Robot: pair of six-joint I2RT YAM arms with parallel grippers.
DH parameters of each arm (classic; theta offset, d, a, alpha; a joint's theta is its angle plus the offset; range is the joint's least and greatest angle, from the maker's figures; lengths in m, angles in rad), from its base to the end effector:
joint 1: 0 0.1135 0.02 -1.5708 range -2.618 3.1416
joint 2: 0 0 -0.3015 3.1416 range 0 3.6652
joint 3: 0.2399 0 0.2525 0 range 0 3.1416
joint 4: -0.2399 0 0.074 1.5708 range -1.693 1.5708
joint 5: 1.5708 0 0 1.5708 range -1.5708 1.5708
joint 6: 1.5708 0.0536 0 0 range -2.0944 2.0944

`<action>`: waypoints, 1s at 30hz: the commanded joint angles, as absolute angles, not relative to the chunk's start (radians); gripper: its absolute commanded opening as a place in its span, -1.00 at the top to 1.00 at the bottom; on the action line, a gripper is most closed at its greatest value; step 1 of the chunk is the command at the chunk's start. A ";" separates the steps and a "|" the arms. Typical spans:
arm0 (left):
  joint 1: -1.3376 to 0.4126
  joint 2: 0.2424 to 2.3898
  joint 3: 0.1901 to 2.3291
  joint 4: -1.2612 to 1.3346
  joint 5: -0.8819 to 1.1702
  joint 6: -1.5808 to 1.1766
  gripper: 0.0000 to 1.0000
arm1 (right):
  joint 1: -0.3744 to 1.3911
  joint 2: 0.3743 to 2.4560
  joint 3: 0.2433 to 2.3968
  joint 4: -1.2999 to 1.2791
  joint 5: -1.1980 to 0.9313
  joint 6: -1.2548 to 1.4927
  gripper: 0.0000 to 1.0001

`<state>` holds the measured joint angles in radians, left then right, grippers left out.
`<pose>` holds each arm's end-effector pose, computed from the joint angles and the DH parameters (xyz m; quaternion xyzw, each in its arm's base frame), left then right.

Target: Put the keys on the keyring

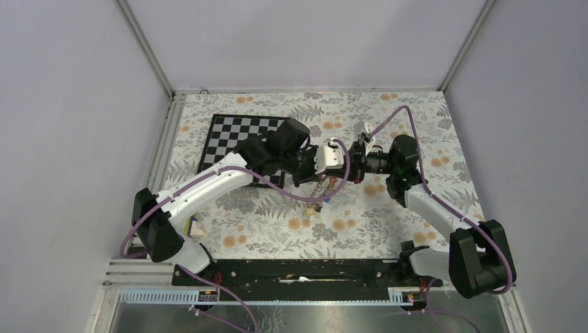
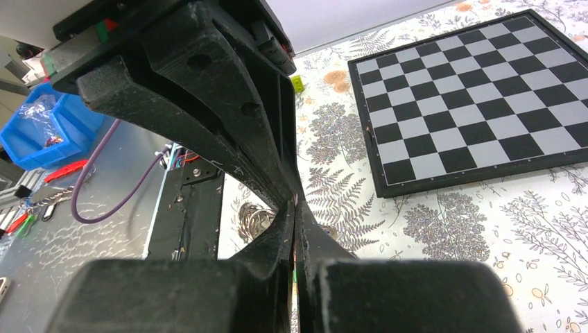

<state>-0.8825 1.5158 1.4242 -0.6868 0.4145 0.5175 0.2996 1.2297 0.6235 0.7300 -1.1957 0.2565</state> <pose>0.1998 -0.2769 0.3654 0.6423 0.6393 -0.2552 0.3369 0.2221 0.1208 0.3188 -0.4336 0.5380 0.5284 0.4934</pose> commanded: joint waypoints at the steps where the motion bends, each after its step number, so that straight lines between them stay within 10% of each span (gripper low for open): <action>1: -0.893 1.540 1.466 -0.663 0.420 0.481 1.00 | 0.296 1.211 0.632 0.774 -1.134 0.248 1.00; 30: -0.886 1.500 1.457 -0.653 0.336 0.487 1.00 | 0.296 1.195 0.648 0.675 -1.180 0.147 1.00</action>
<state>-0.8837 1.5436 1.4399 -0.6857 0.3573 0.4881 0.2996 1.2232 0.6174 0.6395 -1.1461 0.1688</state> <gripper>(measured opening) 0.007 0.017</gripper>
